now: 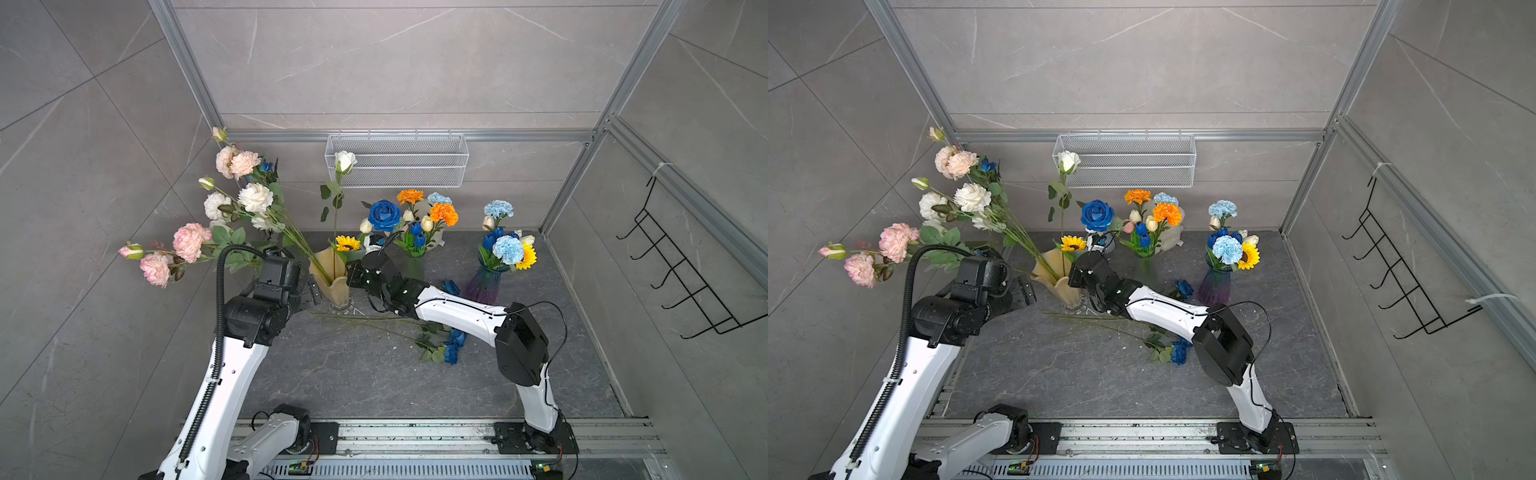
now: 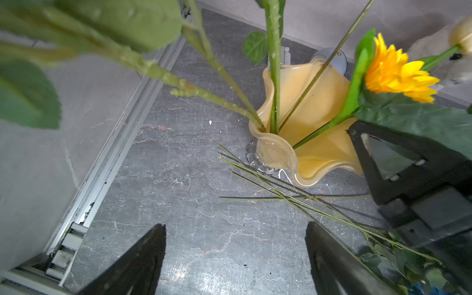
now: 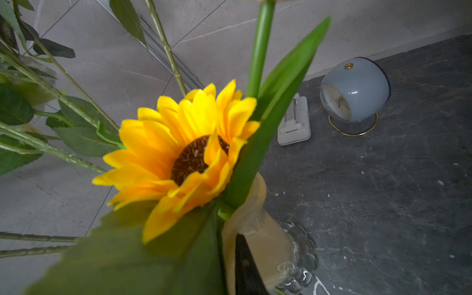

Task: Pick out blue flowers from the vase
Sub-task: Adjust the flower in the vase.

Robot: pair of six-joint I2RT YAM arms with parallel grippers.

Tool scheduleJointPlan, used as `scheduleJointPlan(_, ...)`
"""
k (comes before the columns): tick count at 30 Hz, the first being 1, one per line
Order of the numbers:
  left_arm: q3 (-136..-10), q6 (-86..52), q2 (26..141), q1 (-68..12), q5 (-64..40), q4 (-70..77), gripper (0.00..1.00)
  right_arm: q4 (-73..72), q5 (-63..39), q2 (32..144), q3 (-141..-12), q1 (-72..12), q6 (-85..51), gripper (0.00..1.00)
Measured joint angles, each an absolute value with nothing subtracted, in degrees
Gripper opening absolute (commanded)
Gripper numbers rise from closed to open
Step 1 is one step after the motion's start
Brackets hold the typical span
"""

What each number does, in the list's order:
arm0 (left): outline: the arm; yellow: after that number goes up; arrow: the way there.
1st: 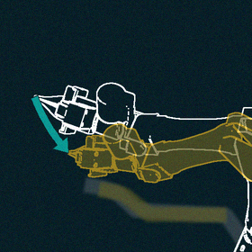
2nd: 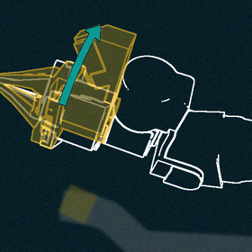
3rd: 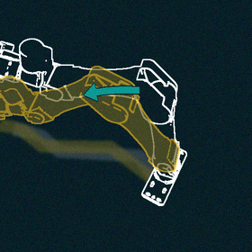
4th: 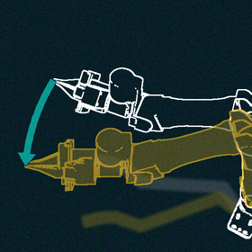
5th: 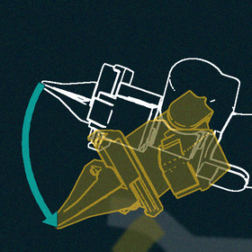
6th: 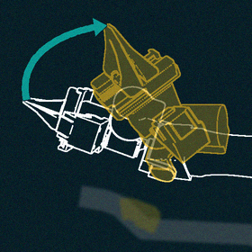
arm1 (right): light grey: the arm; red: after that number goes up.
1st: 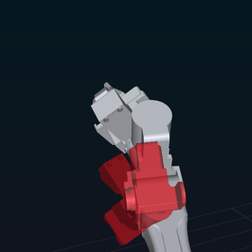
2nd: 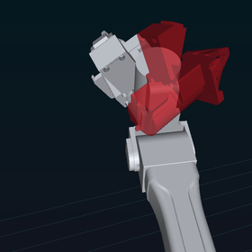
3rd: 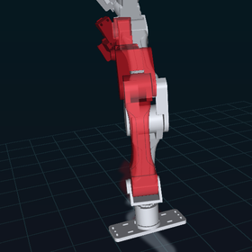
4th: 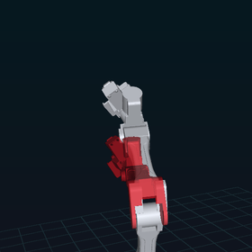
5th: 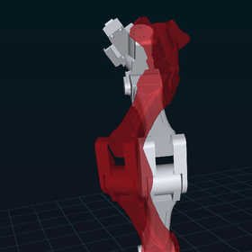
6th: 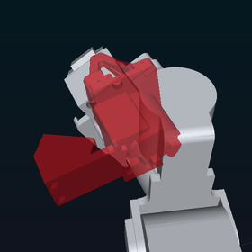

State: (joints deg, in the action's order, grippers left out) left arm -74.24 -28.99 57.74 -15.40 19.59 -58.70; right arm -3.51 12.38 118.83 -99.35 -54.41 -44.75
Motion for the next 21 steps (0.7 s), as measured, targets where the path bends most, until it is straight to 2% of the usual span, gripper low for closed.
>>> scheduleJointPlan(9,-66.70,-30.09,56.88,-13.63,22.46,-41.41,0.94,-3.77,12.19,118.72,-98.98,-54.41,-44.10,0.01)
scheduleJointPlan(18,-66.78,-29.87,64.55,-2.48,19.07,-26.15,0.94,-4.10,11.99,118.69,-98.85,-54.41,-43.88,0.00)
scheduleJointPlan(21,-68.38,-28.80,68.97,-0.93,16.82,-23.14,0.94,-4.08,11.94,118.72,-98.89,-54.41,-43.81,0.00)
